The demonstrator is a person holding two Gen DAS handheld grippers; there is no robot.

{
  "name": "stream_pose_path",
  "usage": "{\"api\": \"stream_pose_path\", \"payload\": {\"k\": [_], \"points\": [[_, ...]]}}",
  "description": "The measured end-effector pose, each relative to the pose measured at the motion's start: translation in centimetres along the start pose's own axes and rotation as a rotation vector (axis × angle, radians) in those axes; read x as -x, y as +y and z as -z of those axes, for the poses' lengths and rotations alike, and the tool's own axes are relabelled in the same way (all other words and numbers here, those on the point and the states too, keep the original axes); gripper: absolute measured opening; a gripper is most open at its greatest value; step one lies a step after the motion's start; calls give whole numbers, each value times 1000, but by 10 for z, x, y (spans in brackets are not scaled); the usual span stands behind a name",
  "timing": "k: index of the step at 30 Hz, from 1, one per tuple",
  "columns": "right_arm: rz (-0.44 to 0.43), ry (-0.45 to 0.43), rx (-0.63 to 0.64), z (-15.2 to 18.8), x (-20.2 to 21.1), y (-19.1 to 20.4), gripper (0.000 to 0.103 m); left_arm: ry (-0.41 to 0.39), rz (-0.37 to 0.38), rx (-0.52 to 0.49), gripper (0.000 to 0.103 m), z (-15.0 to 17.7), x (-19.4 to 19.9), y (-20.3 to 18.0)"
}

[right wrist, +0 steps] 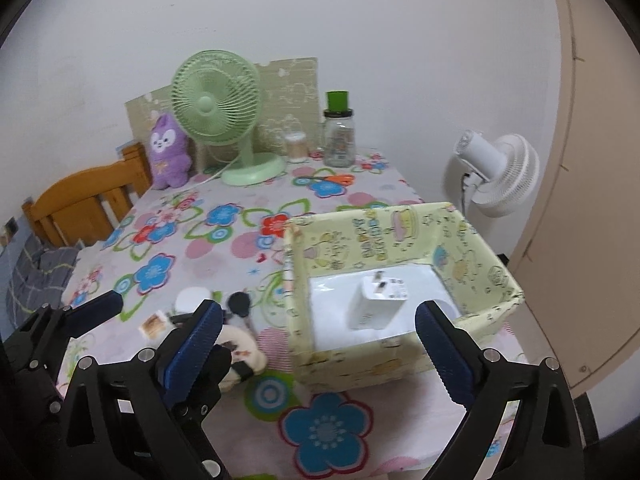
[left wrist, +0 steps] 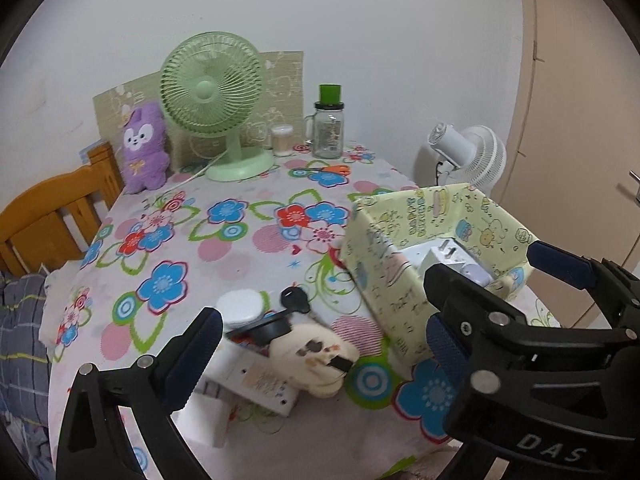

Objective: Organize rigid objects
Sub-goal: 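Withdraw both grippers from the yellow box back toward the table, then grasp the white square block with the left gripper while the right approaches the beige round case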

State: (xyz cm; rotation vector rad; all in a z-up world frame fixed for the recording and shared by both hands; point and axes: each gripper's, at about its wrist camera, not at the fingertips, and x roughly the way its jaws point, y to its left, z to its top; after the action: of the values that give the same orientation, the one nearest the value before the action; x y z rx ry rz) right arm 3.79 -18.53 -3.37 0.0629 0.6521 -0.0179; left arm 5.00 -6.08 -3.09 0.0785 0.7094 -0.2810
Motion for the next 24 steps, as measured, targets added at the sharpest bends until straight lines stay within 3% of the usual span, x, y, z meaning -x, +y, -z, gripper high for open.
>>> {"api": "stream_pose_path", "payload": {"k": [14, 24], "points": [[-68, -18, 73, 13, 9, 42, 100, -32, -44, 19, 103, 25, 22, 34], [-84, -33, 102, 31, 5, 64, 100, -14, -65, 47, 103, 48, 21, 56]]}}
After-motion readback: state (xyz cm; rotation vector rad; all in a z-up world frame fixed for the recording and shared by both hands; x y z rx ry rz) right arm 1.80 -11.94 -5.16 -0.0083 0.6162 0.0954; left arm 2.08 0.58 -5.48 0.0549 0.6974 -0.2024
